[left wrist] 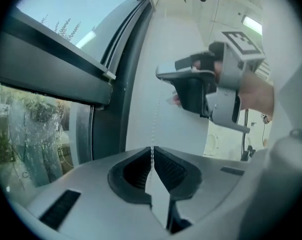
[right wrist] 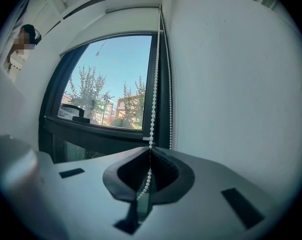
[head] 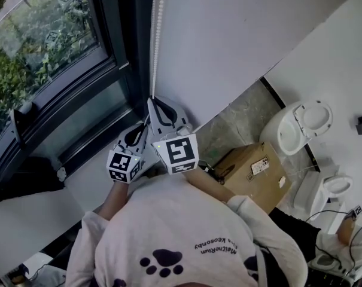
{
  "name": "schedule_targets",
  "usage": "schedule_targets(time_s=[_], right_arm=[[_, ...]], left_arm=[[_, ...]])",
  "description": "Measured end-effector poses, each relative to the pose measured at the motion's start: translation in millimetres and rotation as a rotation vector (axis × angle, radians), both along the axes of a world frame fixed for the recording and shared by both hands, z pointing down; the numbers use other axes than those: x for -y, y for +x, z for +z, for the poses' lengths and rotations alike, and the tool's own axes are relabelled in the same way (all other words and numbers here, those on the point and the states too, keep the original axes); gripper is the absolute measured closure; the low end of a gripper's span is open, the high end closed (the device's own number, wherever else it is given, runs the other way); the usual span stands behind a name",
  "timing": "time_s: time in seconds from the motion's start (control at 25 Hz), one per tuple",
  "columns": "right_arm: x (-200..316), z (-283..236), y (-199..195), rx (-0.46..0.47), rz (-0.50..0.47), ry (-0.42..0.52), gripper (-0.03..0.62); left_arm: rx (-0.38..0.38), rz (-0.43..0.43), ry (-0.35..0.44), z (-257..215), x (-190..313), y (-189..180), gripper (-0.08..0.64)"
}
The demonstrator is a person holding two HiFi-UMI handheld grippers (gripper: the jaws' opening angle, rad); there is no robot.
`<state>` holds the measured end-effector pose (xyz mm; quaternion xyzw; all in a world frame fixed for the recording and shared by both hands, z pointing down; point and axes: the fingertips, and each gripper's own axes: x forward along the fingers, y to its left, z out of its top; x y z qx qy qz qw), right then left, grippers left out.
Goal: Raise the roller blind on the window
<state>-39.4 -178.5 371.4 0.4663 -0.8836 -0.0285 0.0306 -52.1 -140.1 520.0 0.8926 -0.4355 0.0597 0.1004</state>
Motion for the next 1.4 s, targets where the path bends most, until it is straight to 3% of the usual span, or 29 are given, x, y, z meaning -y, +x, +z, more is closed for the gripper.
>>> schedule_targets(time_s=[0.2,0.32,0.56,0.8,1.16,1.4], right_arm=[[0,0,-2,0.0,-0.005,0.004,0.58],[-1,1,-5,-0.006,-0.014,0.007,0.58],[-3,2,-7,-0.007,-0.019,0.004,0.58],[-5,4,-9,-0.009,-0.023,0.0,0.58],[-6,4,-11,-0.009,-0.026,0.0,0.58],[-8,4,-13,-0.007,-0.035,-0.001,0.58]], left_arm=[[-0.032,-0.017,0.028,-51,3,-12,0.548],[-0.043,-0.007,0.057,-83,2,-11,0.491],[-0.07,-0.029,0.158,-145,-4,-19,0.491],[-0.105,-0.031,0.195,-192,-3,-22,0.491],[-0.073,0.03,0.271,-238,9,3,0.491],[-0.042,0.026,0.34,-270,25,10,0.491]])
